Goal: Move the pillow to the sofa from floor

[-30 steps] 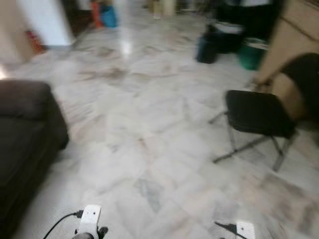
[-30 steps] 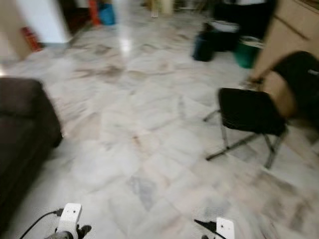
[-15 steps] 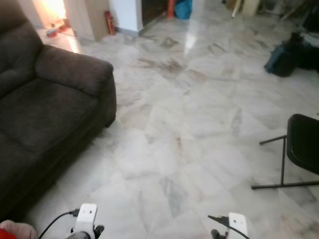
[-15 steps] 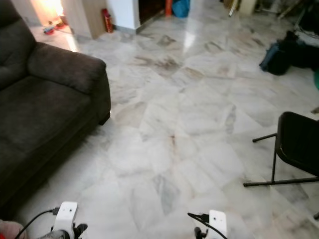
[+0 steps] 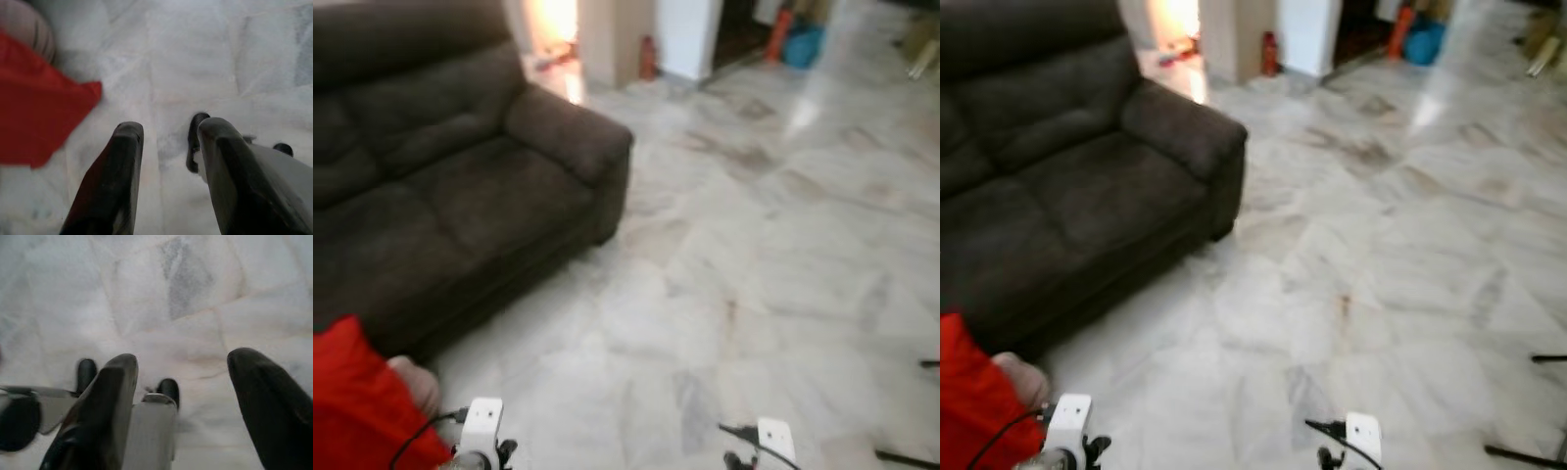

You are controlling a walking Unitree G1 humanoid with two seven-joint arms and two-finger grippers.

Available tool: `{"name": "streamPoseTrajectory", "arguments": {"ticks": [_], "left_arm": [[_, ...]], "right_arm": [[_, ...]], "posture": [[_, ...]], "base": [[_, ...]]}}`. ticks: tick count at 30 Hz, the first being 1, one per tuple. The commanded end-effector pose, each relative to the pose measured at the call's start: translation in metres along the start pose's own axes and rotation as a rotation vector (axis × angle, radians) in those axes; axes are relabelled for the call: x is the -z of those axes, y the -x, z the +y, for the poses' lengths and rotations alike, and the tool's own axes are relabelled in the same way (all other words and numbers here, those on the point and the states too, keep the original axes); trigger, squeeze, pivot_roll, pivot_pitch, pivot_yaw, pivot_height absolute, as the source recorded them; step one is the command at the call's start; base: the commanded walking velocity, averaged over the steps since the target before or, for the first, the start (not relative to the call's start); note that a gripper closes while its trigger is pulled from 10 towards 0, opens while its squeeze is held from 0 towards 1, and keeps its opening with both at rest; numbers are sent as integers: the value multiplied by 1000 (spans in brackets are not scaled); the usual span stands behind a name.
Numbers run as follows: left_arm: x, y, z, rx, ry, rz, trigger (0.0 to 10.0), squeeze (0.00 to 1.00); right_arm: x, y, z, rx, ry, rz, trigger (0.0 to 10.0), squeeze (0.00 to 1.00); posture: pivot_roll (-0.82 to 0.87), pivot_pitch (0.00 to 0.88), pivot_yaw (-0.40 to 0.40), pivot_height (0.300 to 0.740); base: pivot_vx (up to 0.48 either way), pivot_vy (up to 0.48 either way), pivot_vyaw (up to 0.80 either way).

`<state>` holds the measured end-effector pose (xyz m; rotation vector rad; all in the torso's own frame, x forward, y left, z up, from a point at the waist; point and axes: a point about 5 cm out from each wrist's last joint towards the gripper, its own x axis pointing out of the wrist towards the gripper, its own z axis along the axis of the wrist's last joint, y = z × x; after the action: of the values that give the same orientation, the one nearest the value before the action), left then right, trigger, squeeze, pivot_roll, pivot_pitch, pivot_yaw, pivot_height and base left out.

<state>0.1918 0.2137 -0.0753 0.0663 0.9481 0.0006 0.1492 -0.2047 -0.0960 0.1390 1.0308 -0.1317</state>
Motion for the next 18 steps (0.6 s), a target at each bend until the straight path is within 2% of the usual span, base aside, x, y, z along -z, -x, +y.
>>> {"name": "streamPoseTrajectory", "arguments": {"ticks": [1, 18], "left_arm": [[3, 1, 6, -16, -5, 19, 10000, 0], [4, 1, 6, -19, -13, 24, 10000, 0]], "right_arm": [[4, 0, 4, -8, -7, 13, 10000, 0], [5, 0, 3, -11, -4, 18, 10000, 0]], "posture": [[82, 18, -25, 740], [81, 26, -27, 740]], "base": [[0, 0, 800], [0, 0, 800]]}}
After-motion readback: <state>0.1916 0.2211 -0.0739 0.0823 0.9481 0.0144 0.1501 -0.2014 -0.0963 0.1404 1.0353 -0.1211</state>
